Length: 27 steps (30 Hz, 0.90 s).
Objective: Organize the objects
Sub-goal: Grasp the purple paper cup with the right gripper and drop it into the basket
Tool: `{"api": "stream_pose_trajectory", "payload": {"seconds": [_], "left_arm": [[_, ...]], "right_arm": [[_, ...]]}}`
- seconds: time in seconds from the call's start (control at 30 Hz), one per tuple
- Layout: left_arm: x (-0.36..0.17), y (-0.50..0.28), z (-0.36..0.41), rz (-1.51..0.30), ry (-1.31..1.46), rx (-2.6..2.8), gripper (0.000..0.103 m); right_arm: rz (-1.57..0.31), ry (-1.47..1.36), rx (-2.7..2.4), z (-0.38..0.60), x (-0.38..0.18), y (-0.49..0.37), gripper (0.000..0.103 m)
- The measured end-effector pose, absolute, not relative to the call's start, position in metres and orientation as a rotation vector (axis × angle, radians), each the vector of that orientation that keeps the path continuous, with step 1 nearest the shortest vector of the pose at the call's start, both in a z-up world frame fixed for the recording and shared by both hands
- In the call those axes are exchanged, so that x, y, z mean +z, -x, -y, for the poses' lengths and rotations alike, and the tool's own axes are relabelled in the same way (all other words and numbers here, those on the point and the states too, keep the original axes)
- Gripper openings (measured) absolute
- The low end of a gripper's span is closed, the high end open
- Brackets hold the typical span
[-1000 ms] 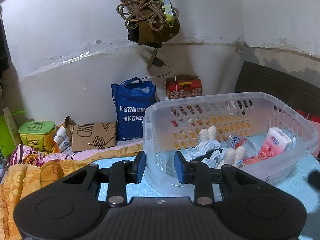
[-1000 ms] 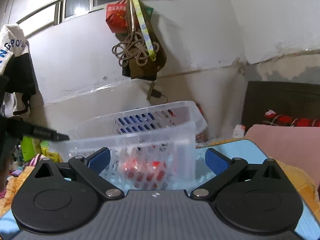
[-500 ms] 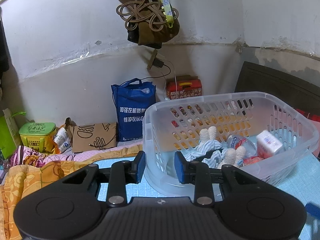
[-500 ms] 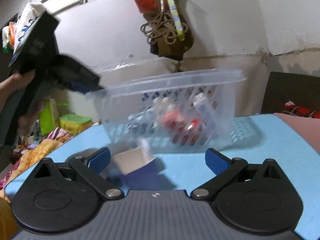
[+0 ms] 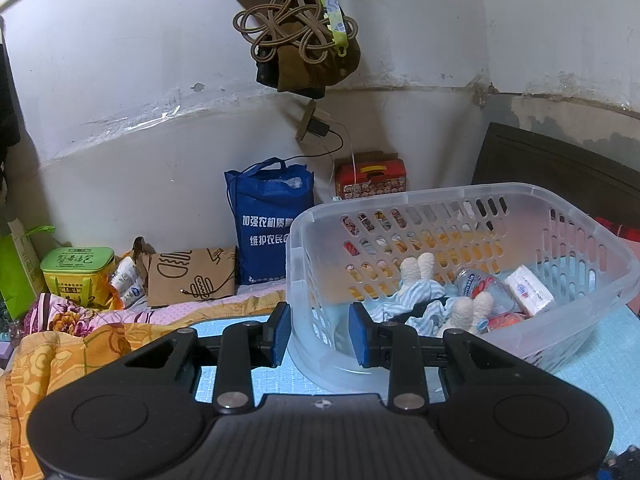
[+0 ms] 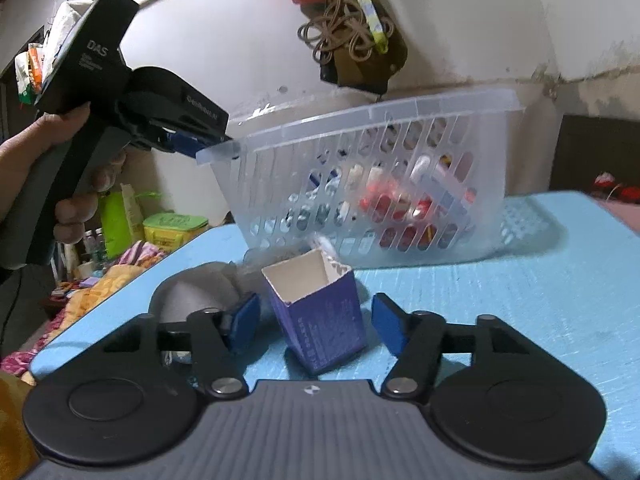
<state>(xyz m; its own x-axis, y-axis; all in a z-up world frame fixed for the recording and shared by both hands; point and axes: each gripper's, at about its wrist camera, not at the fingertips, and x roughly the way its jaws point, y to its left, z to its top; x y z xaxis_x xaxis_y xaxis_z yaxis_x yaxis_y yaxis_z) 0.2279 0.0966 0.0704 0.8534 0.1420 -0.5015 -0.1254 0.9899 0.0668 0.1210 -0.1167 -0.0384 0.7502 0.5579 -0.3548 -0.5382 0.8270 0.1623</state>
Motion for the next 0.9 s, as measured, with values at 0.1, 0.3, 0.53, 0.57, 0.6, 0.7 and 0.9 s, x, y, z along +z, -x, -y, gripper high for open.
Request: {"api": "stream_pose_trajectory", "payload": {"seconds": [0.1,0.3,0.53,0.57,0.6,0.7,0.9], "left_arm": [[0.071,-0.228,-0.096,-0.531,-0.033,0.142,0.035],[0.070,-0.229,-0.097,-0.531,-0.033,0.141,0.035],[0.070,-0.229,-0.097,-0.531,-0.033,0.140,0.035],[0.070,-0.229,-0.097,-0.530,-0.033,0.140,0.036],[0.070,-0.229,-0.097,-0.530,-0.033,0.140,0.036],[0.070,-0.229,-0.097,-0.530,-0.033,0.140,0.036],[0.070,-0.229,-0.097,-0.529,-0.033,0.140,0.036]], "right_arm": [[-0.424,-0.048,0.623,0.117,-0.039,-0.122,0.063],[-0.409,0.008,0.612,0.110,-0.040,-0.117,0.049],[-0.348,-0.073,0.598,0.122,-0.041,-0.113,0.048],[-0.343,-0.070,0.596,0.122,-0.041,-0.112,0.048],[-0.340,-0.070,0.595,0.122,-0.041,-0.112,0.048],[-0.337,-0.085,0.595,0.124,-0.041,-0.113,0.048],[-0.328,-0.090,0.528,0.128,-0.039,-0.112,0.048]]}}
